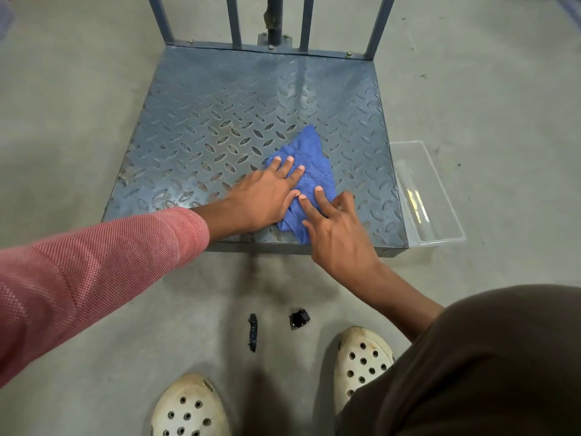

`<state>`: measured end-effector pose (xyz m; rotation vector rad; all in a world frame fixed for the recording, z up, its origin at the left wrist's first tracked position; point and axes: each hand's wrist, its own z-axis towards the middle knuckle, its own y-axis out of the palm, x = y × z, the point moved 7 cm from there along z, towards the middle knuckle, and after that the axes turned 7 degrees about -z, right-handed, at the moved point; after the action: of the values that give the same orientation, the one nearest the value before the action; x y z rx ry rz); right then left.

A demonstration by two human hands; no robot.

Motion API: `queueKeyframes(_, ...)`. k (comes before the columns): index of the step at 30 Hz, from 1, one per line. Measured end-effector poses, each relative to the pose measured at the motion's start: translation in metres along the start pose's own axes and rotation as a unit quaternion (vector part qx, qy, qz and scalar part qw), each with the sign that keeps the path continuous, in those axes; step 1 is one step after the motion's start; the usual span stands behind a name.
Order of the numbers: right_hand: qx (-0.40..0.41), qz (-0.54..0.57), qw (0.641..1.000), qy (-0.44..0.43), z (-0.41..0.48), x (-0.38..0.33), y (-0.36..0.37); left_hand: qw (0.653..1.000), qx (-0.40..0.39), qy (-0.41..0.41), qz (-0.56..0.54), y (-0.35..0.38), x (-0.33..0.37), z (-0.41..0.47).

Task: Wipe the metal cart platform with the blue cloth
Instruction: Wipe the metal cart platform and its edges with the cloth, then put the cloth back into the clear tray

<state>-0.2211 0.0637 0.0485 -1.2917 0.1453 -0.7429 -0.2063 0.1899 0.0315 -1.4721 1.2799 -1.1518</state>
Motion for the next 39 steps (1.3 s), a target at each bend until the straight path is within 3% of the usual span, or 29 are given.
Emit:
queueKeyframes(6, 0.033, -0.046, 0.998, -0.035, -0.006, -0.006, -0.016, 0.998, -0.003, 0.005, 0.058, -0.002, 0.009, -0.003)
queueKeyframes(16, -0.024, -0.003, 0.999, -0.024, -0.016, 0.013, -0.009, 0.996, 0.009, 0.063, 0.063, 0.004, 0.028, 0.007)
queueKeyframes(23, -0.033, 0.047, 0.997, 0.05, -0.038, 0.053, 0.003, 0.993, 0.028, 0.107, 0.04, -0.005, 0.065, 0.035)
queueKeyframes(28, -0.105, 0.13, 0.98, 0.113, -0.059, 0.076, 0.022, 0.987, 0.034, 0.148, 0.045, -0.004, 0.085, 0.055)
queueKeyframes(39, -0.1, 0.119, 0.976, 0.15, -0.081, 0.143, 0.037, 0.979, 0.047, 0.192, 0.04, -0.009, 0.147, 0.108)
